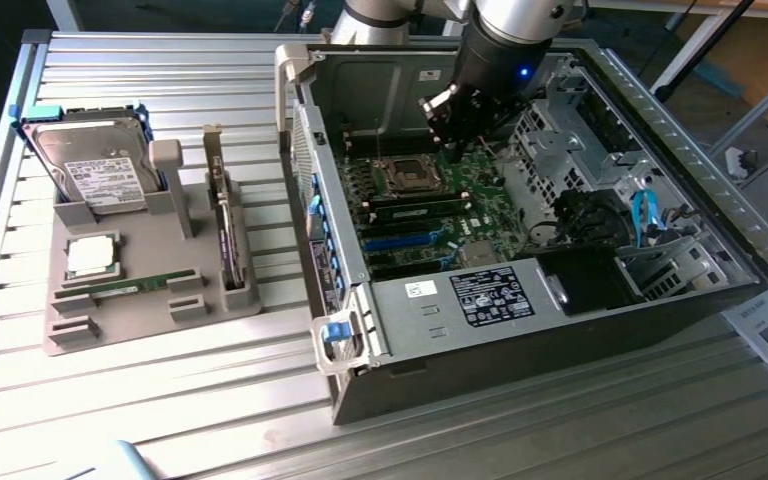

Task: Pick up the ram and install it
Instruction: 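Press down the ram until it locks into place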

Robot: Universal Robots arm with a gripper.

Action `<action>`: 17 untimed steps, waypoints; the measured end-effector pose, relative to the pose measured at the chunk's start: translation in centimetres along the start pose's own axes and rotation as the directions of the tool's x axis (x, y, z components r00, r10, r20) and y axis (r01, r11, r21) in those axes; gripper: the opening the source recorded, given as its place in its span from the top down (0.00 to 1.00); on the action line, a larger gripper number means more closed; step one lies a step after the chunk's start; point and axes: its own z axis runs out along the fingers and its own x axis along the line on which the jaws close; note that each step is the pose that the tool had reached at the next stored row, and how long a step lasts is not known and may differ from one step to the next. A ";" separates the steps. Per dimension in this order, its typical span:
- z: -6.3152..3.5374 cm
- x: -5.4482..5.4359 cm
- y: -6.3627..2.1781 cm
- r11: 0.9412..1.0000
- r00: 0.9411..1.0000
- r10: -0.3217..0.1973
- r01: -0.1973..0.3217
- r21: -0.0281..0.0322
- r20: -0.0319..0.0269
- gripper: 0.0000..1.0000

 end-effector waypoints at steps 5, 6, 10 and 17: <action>0.00 0.0 0.00 0.997 0.997 0.083 -0.083 0.002 0.005 0.90; 0.00 0.0 0.00 0.996 0.996 0.092 -0.092 0.002 0.005 0.90; 0.00 0.0 0.00 0.995 0.995 0.096 -0.096 0.002 0.005 0.90; 0.00 0.0 0.00 0.995 0.995 0.100 -0.100 0.003 0.006 0.90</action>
